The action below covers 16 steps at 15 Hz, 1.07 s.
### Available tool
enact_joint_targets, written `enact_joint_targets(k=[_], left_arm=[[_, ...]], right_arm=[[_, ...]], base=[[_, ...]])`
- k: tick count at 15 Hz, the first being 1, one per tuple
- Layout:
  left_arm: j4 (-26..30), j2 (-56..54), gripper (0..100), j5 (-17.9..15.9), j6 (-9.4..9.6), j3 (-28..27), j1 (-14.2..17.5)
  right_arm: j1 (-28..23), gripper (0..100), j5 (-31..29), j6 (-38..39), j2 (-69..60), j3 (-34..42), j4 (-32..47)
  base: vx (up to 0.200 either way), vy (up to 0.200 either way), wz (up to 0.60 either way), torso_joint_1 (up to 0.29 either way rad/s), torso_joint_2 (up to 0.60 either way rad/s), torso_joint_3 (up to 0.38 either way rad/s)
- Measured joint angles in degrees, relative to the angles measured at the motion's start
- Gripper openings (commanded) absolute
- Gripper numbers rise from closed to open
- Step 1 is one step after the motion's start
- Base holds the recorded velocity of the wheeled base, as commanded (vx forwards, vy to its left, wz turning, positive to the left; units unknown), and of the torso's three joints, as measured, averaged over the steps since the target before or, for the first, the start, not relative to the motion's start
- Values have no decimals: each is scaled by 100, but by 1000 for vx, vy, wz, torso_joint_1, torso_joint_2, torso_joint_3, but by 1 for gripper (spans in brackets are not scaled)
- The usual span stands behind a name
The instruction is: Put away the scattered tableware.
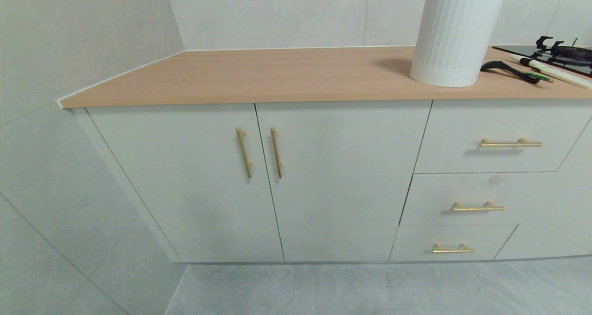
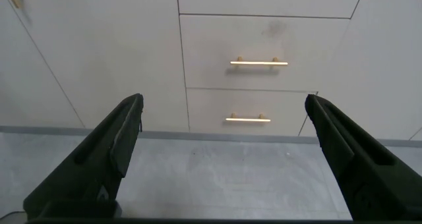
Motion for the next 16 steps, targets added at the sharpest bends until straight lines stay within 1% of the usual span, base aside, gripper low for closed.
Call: enact_joint_targets(k=[4,16], left_arm=[[0,-2,100,0,-2,2,0],[0,-2,100,0,2,2,0]], right_arm=[[0,100,0,0,0,0,2],[0,100,0,2,0,5,0]], base=[[0,0,0,0,0,0],[0,-200,0,3,2,2]])
